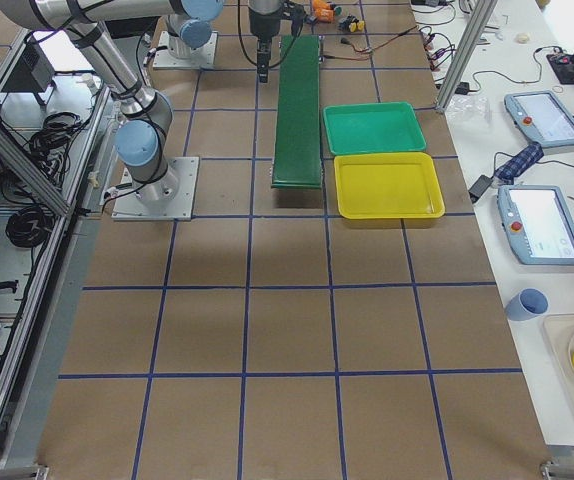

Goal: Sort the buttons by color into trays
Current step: 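Move the left gripper down to the pile of buttons and orange cylinders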

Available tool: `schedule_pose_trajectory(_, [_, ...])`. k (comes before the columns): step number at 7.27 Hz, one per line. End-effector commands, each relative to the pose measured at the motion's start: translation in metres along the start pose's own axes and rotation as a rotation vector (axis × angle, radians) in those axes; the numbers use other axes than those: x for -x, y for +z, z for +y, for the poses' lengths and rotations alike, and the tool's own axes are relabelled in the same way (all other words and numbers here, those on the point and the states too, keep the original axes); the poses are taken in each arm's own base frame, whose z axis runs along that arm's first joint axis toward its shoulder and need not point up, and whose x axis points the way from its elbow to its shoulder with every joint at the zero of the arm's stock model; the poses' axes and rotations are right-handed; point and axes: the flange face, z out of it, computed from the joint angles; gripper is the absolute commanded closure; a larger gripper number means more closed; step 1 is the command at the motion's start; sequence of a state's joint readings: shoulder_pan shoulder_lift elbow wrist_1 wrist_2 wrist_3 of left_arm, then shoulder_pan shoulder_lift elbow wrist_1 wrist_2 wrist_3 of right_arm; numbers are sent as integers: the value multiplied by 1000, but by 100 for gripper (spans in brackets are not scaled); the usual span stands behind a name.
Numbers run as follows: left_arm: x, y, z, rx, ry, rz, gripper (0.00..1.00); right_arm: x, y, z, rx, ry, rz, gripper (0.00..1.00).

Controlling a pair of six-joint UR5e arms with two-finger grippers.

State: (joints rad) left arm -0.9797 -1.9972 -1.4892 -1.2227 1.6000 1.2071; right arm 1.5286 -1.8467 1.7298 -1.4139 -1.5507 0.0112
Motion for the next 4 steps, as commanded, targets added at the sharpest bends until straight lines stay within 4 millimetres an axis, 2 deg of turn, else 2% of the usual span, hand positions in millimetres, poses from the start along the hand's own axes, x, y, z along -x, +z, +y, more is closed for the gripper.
schedule_pose_trajectory(1, [50,59,23,-23,141,-63,0,0,6,3,12,4,6,0])
schedule_pose_trajectory(2, [52,82,26,-20,138,-25,0,-1,6,7,9,-4,8,0])
schedule_pose_trajectory(3, [45,99,27,-25,153,14,0,0,6,8,9,-7,5,0])
schedule_pose_trajectory(4, [39,110,30,-22,176,35,0,-1,9,8,17,-6,11,0])
